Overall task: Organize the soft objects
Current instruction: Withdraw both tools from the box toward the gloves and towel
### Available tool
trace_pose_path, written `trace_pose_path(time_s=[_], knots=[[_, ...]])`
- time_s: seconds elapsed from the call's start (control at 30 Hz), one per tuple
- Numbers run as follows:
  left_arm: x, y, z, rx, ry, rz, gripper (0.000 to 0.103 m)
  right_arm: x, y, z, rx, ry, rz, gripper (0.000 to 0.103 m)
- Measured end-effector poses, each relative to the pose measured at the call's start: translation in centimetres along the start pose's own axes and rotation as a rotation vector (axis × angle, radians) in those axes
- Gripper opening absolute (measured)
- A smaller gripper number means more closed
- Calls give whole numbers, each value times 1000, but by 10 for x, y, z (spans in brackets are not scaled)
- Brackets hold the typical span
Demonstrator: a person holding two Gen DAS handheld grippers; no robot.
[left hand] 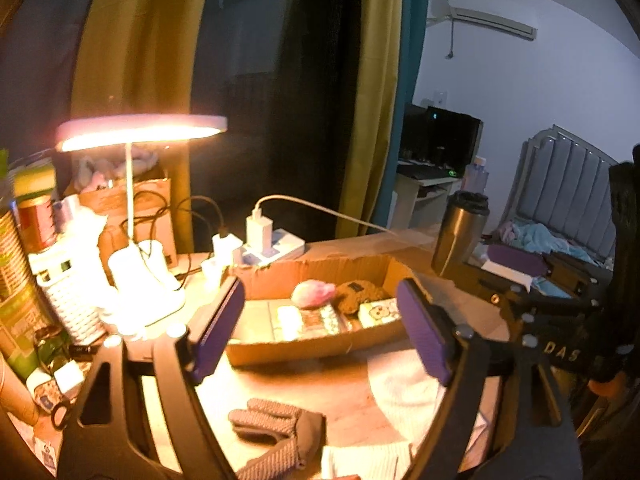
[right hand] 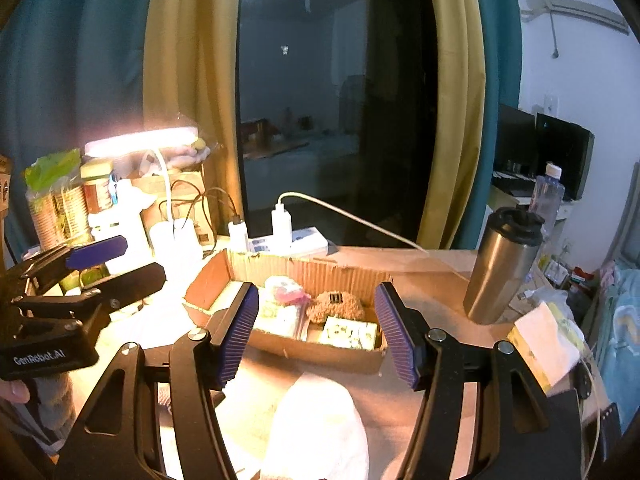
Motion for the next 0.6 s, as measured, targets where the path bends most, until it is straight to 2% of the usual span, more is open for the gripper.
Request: trace_pose_path(time_s=[0.1,0.37,0.6], knots=[[-9,-11,-6,-12,15,-8,80,-2,-11,-2,-2,2,-17,68],[-18,-44,-14,-34,36,-42,80,-4,-50,0,-7,-2,-77,69],[-8,-76,-6,-45,27,-103,80,7,-87,9,-4,-3,-150,70]])
Point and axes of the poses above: each gripper's, at about its wrist camera, not at the fingertips, and x roughly the way its jaws point, z to its right, y to its top, the point moved 9 cm from there along x, roughly the way its jaws point, and after that the axes turned 15 degrees about -y, right-handed, at the moved point
